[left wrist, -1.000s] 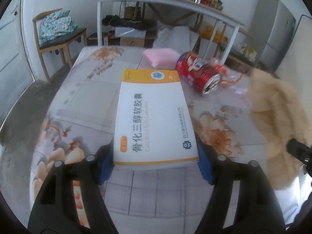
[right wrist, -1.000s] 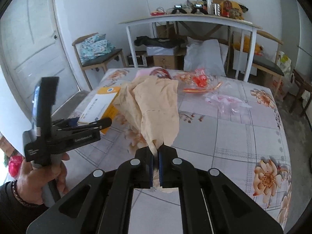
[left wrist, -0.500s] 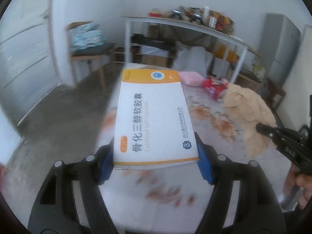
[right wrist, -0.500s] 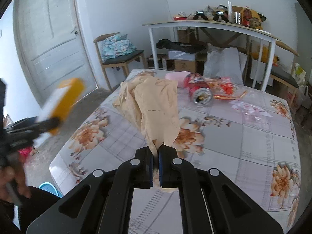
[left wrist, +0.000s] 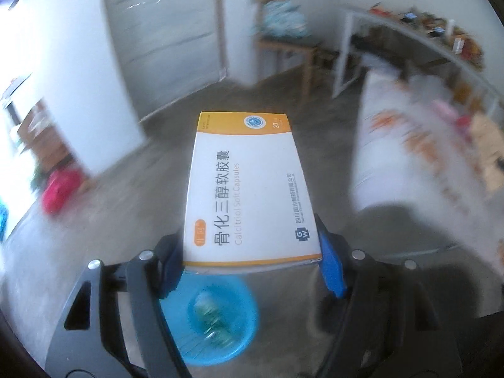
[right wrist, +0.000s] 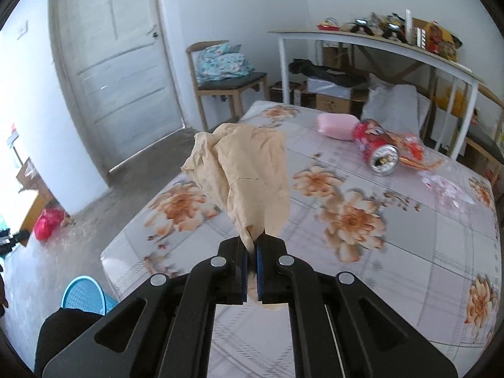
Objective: Collect trash
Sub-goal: 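Carry the medicine box with the left gripper toward the basket while the right holds the bag, then open the left gripper to drop the medicine box into the basket, then carry the beige paper bag over the basket and open the right gripper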
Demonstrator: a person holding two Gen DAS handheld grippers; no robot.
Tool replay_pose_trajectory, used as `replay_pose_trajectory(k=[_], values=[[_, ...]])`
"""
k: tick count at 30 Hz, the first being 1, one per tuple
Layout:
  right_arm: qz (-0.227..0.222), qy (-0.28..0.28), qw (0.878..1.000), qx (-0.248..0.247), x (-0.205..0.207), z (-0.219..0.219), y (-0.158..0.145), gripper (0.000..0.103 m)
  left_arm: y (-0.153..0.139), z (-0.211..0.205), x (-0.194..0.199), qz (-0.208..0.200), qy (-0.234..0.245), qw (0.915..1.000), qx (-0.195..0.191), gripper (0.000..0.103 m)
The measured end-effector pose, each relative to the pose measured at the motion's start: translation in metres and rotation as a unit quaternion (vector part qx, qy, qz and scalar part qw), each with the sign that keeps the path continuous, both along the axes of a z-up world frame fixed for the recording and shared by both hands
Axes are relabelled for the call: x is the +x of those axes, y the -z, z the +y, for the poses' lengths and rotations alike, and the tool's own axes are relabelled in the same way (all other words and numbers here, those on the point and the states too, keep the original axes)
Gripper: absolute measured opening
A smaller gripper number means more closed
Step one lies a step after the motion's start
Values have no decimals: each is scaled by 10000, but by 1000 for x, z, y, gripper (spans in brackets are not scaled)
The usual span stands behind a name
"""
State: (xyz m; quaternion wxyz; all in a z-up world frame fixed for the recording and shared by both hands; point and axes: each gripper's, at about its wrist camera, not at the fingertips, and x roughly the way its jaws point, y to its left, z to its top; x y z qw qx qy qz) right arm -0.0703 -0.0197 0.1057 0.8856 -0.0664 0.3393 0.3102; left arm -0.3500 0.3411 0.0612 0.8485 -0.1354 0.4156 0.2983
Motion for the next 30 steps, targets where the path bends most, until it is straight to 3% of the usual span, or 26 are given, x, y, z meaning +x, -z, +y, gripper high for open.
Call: replay_pose_trajectory(k=[6, 12, 15, 18, 19, 21, 30], values=[[-98, -452, 9989, 9, -27, 35, -7, 4, 91, 43, -61, 788, -644, 9929, -619, 68], [-142, -1097, 9939, 52, -69, 83, -18, 4, 175, 65, -87, 1412, -933, 9795, -1097, 68], [-141, -1433, 9896, 52, -98, 109, -20, 4, 204, 80, -96, 1502, -1117, 9729, -1358, 68], [-103, -1823, 9832, 35, -130, 138, -20, 4, 230, 102, -108, 1358, -1303, 9618, -1990, 72], [-75, -1997, 9798, 30, -144, 150, -19, 4, 235, 104, -112, 1311, -1350, 9580, -2163, 85], [-22, -2221, 9750, 51, -164, 169, -18, 4, 243, 109, -122, 1248, -1527, 9524, -2323, 86], [359, -3080, 9507, -73, -239, 261, 3, 4, 221, 126, -163, 686, -2043, 9537, -2096, 86]])
